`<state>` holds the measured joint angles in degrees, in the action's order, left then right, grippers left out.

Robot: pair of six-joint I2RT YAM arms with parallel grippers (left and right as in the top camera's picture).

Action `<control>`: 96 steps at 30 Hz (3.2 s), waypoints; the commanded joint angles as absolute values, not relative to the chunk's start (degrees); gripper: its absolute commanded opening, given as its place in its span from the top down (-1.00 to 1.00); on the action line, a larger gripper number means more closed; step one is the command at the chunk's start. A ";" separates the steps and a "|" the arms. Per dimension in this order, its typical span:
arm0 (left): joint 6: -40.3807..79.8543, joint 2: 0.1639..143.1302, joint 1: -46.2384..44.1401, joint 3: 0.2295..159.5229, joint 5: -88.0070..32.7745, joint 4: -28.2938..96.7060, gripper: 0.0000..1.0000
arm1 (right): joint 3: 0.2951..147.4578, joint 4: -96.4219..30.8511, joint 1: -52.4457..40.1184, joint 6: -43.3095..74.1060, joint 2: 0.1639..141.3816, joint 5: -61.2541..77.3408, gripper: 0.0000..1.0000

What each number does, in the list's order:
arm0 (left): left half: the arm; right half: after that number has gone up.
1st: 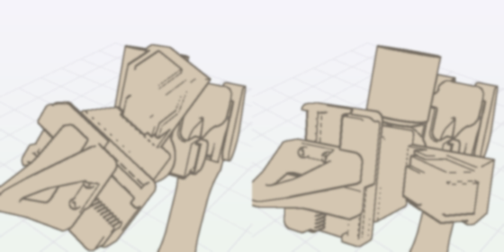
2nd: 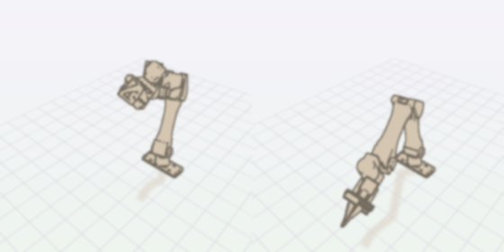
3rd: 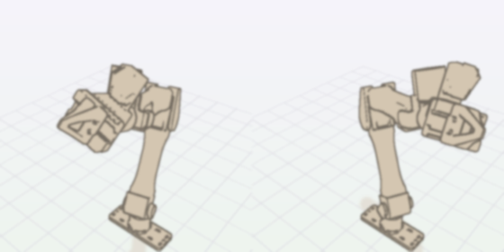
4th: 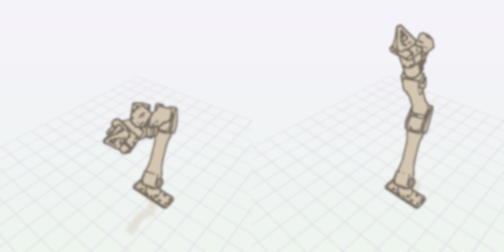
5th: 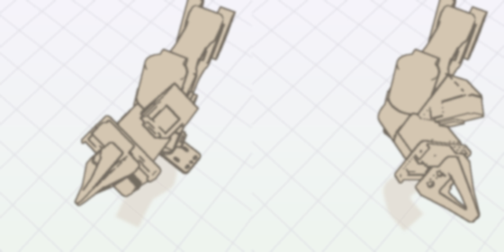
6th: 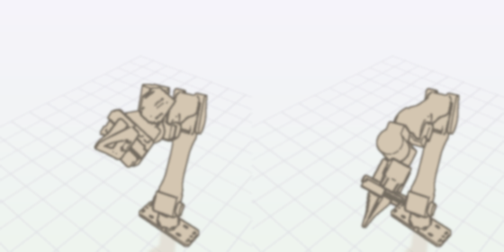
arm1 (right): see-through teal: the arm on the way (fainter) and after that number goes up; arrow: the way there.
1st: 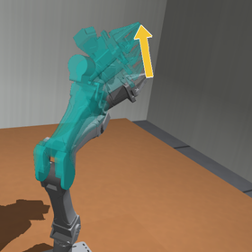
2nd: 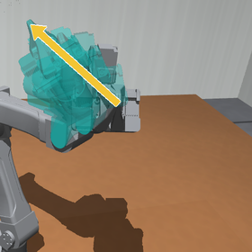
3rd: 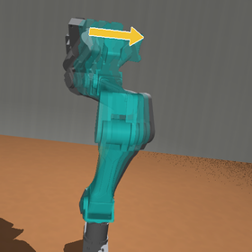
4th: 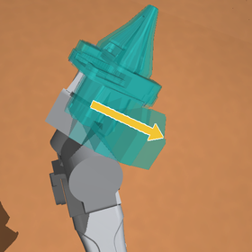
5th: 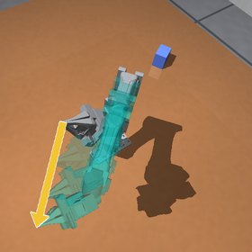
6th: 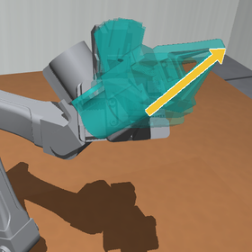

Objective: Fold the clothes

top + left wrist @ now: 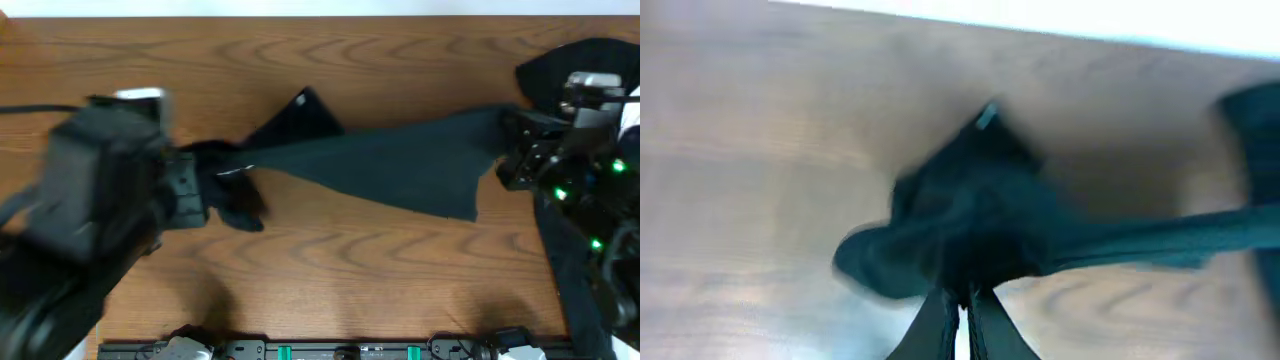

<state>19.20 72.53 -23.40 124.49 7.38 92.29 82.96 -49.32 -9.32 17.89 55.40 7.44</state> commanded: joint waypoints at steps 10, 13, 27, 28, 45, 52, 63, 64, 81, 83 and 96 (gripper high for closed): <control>14.98 69.19 -23.16 136.29 -0.58 96.79 0.88 | 93.06 -53.36 -8.54 16.01 55.29 8.05 0.98; 13.98 70.00 -23.16 135.26 0.49 96.79 0.88 | 93.06 -53.47 -8.54 16.01 55.64 8.40 0.97; 13.65 78.37 -23.20 121.97 -9.89 96.77 0.46 | 93.06 -53.06 -8.54 15.57 57.69 9.65 0.98; 12.88 79.35 -23.22 120.79 -11.18 96.75 0.46 | 93.06 -52.77 -8.54 15.59 58.06 9.61 0.98; 9.82 81.54 -23.88 117.23 -18.48 86.21 0.46 | 99.94 -26.33 -9.04 21.67 69.60 12.25 0.98; 9.80 81.60 -26.09 117.21 -18.87 83.90 0.46 | 111.63 -26.44 -9.06 22.37 76.60 4.21 0.97; 6.52 88.97 -39.70 117.21 -17.12 77.01 0.45 | 118.72 -32.25 -9.06 30.41 78.98 -5.82 0.97; 6.42 90.56 -40.75 117.21 -17.12 76.77 0.45 | 119.24 -32.91 -9.06 30.41 78.98 -5.82 0.97; -4.71 103.83 -50.22 117.21 -16.56 58.35 0.39 | 121.62 -38.76 -9.08 29.95 77.97 -1.08 0.97; -4.84 104.53 -50.22 117.21 -14.66 56.69 0.39 | 121.62 -38.79 -9.08 29.95 77.58 -0.10 0.97; -7.92 112.99 -50.22 117.21 -14.15 49.52 0.38 | 121.93 -38.76 -9.08 30.24 74.83 4.19 0.97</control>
<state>-6.44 112.20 -50.35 116.81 -14.66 50.22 120.07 -39.33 -9.04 29.58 76.23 2.22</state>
